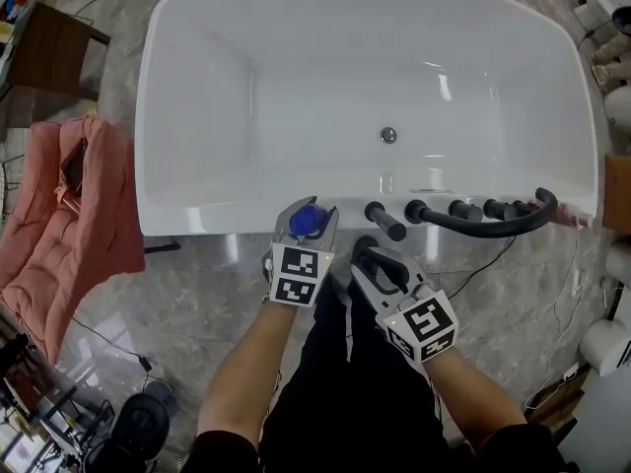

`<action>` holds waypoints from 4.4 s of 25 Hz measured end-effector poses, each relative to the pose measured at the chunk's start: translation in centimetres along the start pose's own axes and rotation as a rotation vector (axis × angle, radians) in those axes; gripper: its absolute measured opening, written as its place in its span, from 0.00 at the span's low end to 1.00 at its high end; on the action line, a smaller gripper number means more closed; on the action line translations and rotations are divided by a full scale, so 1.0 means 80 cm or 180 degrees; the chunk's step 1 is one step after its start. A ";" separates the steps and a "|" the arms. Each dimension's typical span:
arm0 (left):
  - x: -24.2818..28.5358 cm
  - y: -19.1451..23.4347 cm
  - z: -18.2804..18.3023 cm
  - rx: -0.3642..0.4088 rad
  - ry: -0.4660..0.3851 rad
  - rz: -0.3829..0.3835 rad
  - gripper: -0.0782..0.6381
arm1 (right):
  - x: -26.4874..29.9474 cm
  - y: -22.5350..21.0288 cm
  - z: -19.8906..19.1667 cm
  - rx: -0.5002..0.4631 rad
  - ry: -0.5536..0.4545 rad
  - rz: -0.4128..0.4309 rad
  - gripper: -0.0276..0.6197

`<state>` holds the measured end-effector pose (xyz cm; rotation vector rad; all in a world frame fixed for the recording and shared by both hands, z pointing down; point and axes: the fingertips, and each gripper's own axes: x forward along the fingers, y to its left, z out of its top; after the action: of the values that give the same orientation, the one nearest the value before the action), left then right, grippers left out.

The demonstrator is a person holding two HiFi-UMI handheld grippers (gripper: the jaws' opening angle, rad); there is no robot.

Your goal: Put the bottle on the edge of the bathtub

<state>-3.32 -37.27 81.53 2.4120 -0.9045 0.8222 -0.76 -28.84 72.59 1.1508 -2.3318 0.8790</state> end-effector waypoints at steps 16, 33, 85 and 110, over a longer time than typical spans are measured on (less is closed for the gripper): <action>0.011 -0.018 -0.006 0.0300 -0.0004 -0.0194 0.34 | -0.001 0.003 -0.019 0.0161 0.0109 -0.0022 0.21; 0.000 -0.032 -0.017 0.0375 0.0134 -0.0311 0.38 | -0.015 0.033 -0.026 0.0252 0.0196 0.0008 0.21; -0.325 -0.012 0.164 0.0065 -0.0856 -0.0214 0.32 | -0.179 0.074 0.195 -0.0052 -0.0503 -0.0722 0.18; -0.306 -0.135 0.290 -0.0228 -0.1109 0.0585 0.16 | -0.367 -0.086 0.243 -0.0252 -0.1183 -0.0499 0.07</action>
<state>-2.05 -32.30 46.52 2.4773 -1.2789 0.4238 20.62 -28.89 43.78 1.5478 -2.4890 0.5488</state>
